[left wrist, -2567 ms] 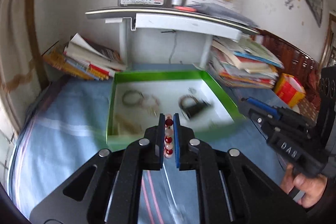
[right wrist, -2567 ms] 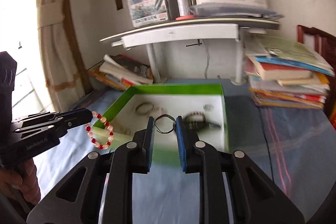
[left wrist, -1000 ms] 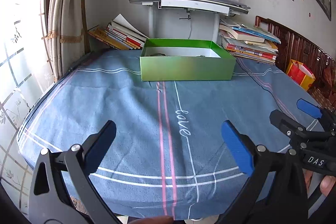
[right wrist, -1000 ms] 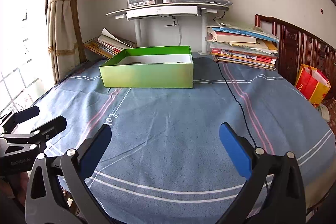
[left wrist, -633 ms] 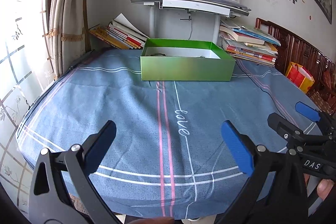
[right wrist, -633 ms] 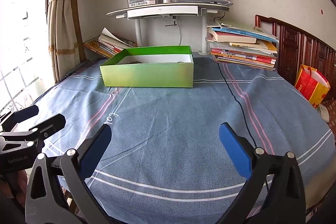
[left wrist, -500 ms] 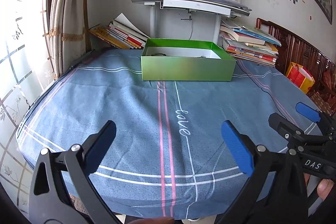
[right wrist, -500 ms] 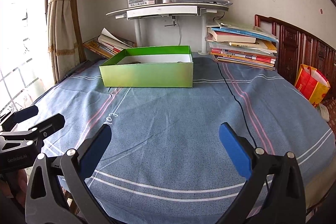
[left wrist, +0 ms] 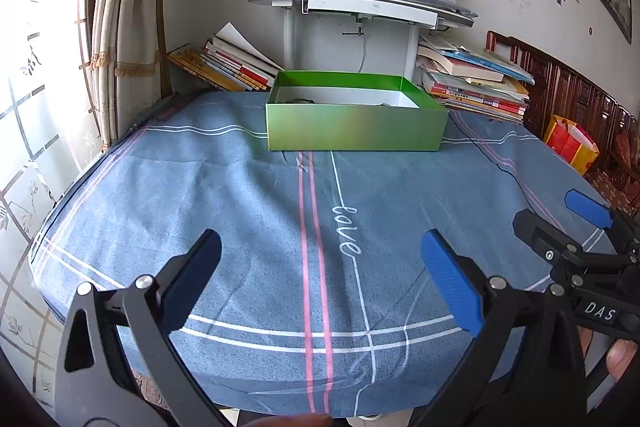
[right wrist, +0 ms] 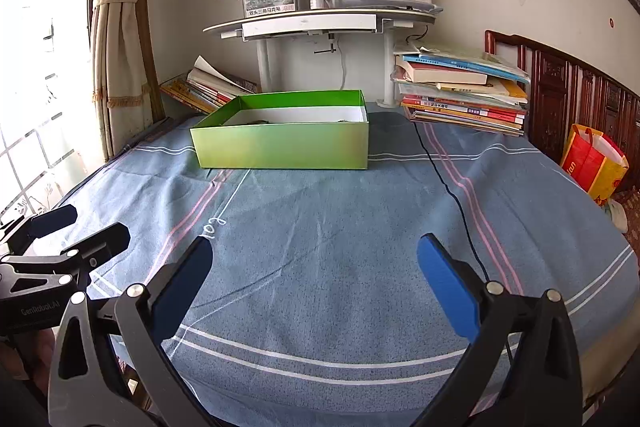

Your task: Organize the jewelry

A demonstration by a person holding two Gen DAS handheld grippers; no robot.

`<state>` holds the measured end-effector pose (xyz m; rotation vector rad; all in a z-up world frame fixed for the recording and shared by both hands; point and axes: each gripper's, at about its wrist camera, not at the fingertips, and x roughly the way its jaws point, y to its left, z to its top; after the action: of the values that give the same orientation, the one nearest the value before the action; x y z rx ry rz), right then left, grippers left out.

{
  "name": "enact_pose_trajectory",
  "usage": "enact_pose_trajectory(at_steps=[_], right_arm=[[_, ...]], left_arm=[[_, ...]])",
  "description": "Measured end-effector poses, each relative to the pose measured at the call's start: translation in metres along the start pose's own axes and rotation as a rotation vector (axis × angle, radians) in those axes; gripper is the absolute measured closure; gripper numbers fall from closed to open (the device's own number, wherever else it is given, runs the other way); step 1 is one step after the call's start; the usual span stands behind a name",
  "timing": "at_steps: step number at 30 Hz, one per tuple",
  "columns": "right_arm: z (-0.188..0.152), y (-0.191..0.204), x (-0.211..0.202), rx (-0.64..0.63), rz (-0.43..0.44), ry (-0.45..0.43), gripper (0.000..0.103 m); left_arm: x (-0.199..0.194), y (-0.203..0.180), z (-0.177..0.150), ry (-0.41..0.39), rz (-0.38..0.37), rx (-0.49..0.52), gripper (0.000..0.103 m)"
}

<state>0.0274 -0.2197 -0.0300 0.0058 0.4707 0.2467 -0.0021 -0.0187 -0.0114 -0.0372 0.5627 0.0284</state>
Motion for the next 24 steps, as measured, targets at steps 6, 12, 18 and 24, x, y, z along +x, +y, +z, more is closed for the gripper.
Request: enact_pose_trajectory(at_steps=[6,12,18,24], right_arm=[[0.0002,-0.0002,-0.0008,-0.001,0.001,0.0,0.003],[0.0002,-0.0006,-0.0003,0.003,-0.003,-0.001,0.003],[0.0012,-0.0019,-0.001,0.001,-0.004,-0.004,0.003],[0.0012,-0.0028,-0.0017,0.002,-0.004,-0.006,0.003]], left_arm=[[0.0003,-0.0019,-0.0007,0.001,0.0,-0.001,0.004],[0.0001,-0.0035,-0.0012,-0.001,0.002,0.005,0.004],[0.0004,-0.0031,-0.0012,0.001,0.002,0.005,0.004],[-0.0002,-0.0026,-0.0011,0.0,0.002,0.006,0.004]])
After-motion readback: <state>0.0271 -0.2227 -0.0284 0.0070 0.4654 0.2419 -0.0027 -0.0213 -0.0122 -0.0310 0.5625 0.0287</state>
